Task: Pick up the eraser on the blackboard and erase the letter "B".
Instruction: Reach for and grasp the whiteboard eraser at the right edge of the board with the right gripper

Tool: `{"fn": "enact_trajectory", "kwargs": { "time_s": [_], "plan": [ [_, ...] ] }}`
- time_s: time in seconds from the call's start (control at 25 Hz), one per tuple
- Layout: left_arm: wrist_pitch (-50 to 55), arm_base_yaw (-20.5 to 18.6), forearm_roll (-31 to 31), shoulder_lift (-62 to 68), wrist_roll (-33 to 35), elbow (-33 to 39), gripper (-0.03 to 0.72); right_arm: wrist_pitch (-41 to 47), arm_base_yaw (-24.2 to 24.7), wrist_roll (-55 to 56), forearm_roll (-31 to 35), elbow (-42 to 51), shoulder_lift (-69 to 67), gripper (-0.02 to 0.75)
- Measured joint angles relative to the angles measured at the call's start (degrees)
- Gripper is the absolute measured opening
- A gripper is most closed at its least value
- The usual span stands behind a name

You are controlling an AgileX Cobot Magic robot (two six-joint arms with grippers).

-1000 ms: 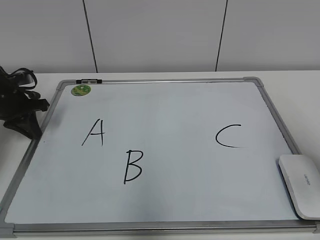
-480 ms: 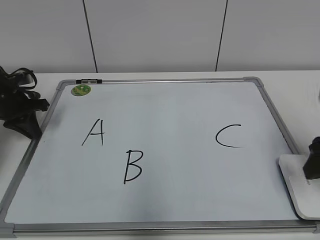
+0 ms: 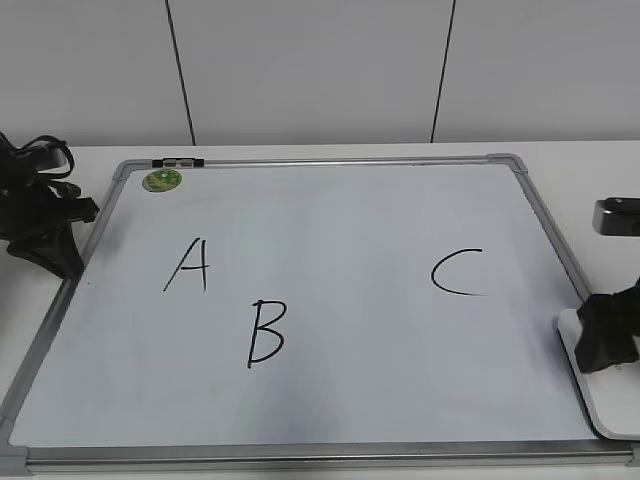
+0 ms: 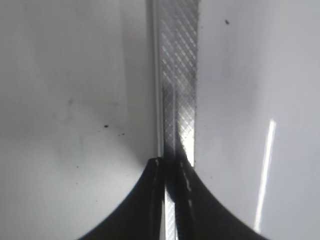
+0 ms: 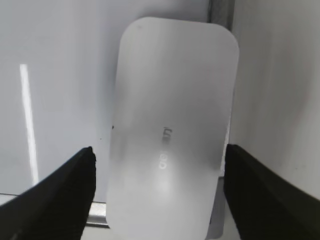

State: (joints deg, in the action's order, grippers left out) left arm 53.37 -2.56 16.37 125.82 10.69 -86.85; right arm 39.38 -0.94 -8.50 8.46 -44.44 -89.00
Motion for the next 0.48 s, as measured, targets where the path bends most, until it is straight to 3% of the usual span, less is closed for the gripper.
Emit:
{"fn": "enact_trajectory", "kwargs": {
  "time_s": [0.48],
  "plan": [
    [0.0, 0.0, 0.0, 0.0, 0.0, 0.0, 0.029, -3.23, 0.0, 0.1, 0.0, -0.73, -6.11, 0.59]
  ]
}}
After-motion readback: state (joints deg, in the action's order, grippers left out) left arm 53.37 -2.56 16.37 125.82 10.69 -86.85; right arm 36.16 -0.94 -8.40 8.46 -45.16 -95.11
